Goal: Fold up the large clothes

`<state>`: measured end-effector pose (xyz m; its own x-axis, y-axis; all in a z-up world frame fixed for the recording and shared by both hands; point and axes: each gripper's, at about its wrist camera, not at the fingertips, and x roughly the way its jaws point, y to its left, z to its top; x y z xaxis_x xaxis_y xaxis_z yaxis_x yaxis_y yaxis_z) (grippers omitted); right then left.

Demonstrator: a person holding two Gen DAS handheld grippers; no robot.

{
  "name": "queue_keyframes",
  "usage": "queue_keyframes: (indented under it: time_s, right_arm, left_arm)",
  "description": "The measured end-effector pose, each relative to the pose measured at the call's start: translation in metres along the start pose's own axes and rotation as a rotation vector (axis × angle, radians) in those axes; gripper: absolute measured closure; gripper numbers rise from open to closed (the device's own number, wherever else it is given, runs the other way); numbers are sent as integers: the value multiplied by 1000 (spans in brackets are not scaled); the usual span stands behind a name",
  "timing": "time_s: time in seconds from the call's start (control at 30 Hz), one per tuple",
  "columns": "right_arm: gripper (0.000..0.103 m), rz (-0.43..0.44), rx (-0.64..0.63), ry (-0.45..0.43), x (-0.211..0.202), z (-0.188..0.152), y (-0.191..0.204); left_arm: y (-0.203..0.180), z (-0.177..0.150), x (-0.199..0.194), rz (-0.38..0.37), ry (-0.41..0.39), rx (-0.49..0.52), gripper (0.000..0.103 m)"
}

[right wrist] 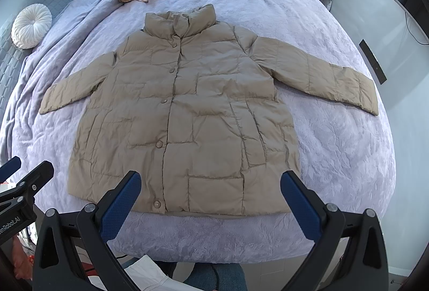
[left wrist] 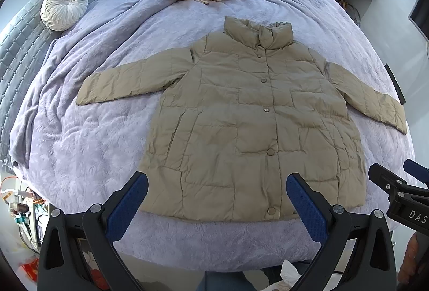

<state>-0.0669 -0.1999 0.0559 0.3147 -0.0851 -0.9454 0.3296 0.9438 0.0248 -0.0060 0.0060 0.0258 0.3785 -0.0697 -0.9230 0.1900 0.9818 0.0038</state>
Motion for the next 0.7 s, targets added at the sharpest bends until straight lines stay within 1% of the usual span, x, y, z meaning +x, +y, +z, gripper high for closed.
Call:
queue_keyframes:
  time_s: [0.7]
  right_arm:
    - [0,0,1,0,1,1,1]
  left_arm:
    - [1,-2,-1,1,1,-1,0]
